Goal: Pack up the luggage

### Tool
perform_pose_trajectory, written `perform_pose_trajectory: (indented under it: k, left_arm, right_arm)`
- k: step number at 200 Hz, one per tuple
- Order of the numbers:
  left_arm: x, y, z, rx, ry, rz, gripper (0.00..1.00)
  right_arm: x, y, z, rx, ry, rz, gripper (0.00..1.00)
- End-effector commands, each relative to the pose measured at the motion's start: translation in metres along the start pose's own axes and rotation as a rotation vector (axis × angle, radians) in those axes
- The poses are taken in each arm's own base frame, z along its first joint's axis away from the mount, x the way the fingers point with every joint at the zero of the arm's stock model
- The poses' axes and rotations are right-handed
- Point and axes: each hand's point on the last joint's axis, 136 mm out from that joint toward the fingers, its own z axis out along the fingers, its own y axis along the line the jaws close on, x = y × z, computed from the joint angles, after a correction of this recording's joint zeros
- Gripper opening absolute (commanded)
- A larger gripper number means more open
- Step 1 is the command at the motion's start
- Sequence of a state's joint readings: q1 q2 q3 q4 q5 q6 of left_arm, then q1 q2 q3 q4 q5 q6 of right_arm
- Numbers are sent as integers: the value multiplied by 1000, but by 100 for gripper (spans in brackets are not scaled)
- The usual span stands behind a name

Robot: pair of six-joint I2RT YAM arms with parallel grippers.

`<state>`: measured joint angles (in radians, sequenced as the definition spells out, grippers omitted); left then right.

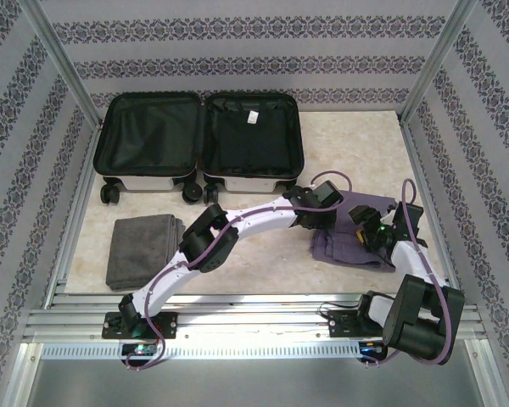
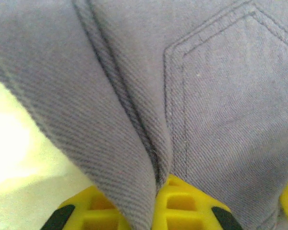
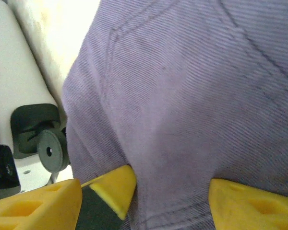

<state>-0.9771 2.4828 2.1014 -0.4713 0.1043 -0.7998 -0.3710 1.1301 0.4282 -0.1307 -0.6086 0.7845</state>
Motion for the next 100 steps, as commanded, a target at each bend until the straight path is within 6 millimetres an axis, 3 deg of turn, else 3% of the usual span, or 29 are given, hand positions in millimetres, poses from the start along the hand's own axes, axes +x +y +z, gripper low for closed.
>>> perform_pose_trajectory:
  k: [1, 58, 100]
  left_arm:
    - [10, 0, -4, -38, 57, 96, 0]
    - [-27, -6, -51, -35, 43, 233, 0]
    - [-49, -1, -80, -24, 23, 263, 0]
  right_arm:
    - [-12, 23, -11, -40, -33, -70, 70]
    - [-25, 32, -30, 8, -107, -163, 70]
    - [-30, 15, -38, 104, -149, -182, 71]
